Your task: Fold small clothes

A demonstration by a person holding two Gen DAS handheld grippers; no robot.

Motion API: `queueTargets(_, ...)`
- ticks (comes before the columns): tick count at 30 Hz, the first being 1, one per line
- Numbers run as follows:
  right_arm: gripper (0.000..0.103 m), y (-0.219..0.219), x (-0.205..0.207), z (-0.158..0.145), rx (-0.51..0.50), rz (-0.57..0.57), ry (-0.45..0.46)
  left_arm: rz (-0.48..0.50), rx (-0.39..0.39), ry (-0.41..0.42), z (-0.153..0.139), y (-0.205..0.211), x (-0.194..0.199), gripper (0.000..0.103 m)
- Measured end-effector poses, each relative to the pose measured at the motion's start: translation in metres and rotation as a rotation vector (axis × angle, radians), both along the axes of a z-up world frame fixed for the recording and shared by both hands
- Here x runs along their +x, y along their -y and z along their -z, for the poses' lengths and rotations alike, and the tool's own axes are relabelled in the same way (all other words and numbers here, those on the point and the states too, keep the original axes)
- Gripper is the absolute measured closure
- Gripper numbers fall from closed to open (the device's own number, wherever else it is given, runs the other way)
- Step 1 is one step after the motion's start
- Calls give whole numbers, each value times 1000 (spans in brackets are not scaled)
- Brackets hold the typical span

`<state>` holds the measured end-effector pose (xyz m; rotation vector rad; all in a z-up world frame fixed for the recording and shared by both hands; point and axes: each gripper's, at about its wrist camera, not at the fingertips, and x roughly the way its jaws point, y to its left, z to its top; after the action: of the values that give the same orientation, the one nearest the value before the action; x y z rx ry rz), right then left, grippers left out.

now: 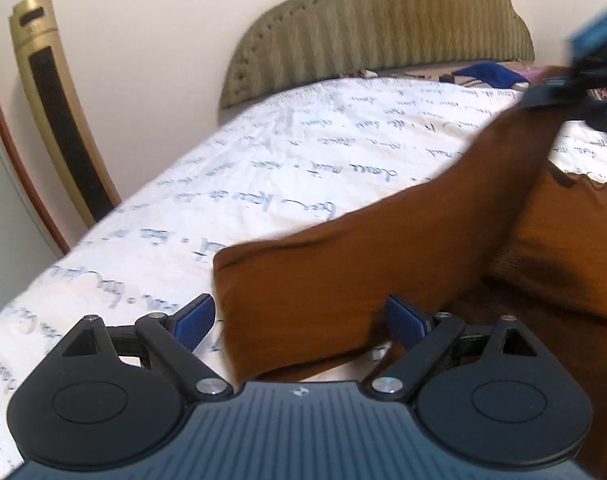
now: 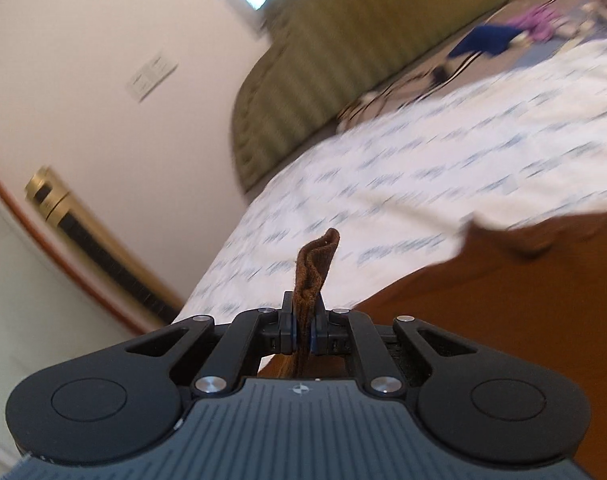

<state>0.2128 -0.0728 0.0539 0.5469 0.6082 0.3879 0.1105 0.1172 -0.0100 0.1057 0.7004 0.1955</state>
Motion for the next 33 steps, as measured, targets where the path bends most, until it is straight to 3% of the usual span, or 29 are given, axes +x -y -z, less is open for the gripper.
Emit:
queueTargets(3,91,40,-10,1,6,75,11,6,-29,-29,1,3,11,10)
queueTargets(8,91,103,-27,10,11,199,4,28,-12,-23,2,13,20,11)
queueTargets(17,91,193,-67,45,41,399,-37,14,-30,-44,5,11,13,10)
queueTargets(23,91,222,-98,67,38,473,-66,12,-50,-47,1,11,6,10)
queueTargets(31,91,230,-121,78,-64,538,-86,57,-38,-59,0,26,-2,11)
queueTargets(33,86,231,-124,80,-74,554,-105,68,-35,-56,0,30,-5,11)
